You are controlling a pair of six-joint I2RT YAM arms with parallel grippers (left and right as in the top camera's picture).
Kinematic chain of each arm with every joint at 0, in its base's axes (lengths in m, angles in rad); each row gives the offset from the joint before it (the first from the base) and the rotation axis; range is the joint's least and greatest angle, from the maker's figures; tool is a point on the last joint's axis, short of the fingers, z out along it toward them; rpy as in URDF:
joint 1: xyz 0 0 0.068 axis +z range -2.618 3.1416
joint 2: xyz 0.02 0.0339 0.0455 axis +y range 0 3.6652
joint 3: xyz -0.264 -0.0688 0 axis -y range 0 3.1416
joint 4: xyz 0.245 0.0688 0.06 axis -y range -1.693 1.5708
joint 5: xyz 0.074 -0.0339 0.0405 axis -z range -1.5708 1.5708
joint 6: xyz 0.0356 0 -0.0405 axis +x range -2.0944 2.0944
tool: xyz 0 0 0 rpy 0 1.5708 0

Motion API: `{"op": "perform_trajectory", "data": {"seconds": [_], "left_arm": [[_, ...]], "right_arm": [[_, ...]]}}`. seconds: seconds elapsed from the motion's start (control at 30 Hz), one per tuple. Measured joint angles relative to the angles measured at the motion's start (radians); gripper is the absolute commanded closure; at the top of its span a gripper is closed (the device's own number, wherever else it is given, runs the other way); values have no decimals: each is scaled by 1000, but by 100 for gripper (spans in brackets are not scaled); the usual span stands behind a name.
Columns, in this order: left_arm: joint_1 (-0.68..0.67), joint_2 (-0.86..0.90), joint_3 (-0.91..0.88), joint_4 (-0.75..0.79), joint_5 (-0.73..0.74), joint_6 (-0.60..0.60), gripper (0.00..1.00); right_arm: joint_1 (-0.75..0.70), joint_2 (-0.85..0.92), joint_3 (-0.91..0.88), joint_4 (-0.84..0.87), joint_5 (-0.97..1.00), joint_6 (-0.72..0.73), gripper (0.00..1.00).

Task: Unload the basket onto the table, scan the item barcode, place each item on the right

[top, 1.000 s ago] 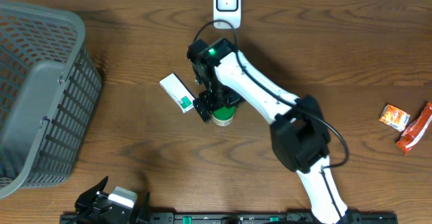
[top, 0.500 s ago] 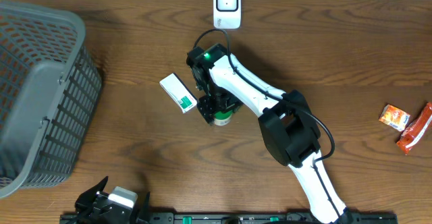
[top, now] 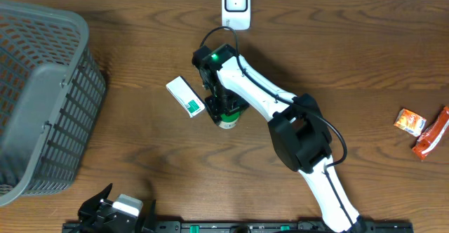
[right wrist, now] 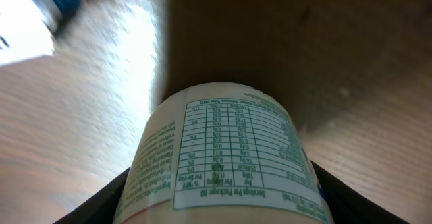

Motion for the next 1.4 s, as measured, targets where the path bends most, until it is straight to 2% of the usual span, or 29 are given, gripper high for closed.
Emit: {"op": "perform_trajectory", "data": {"seconds": [0.13,0.2,0.3,0.57,0.67,0.83,0.93,1.07,1.1,1.2,1.4], "left_arm": [[0,0,0,0,0,0,14],[0,0,0,0,0,0,14],[0,0,0,0,0,0,14],[0,0,0,0,0,0,13],[0,0,0,0,0,0,14],[0,0,0,0,0,0,14],[0,0,0,0,0,0,14],[0,0,0,0,0,0,13],[0,0,0,0,0,0,14],[0,0,0,0,0,0,14],[0,0,0,0,0,0,14]], "right_arm": [[0,18,53,1,-3,18,39],[0,22,94,-6,1,24,33],[0,21,134,-16,32,21,33],[0,22,142,-55,219,-112,35],[0,22,142,-10,245,-162,31],[0,22,123,19,231,-187,30],[0,21,103,26,200,-188,21],[0,21,92,31,169,-156,4],[0,22,92,30,165,-141,2],[-2,22,92,20,155,-59,1],[-29,22,92,37,114,80,4]]}}
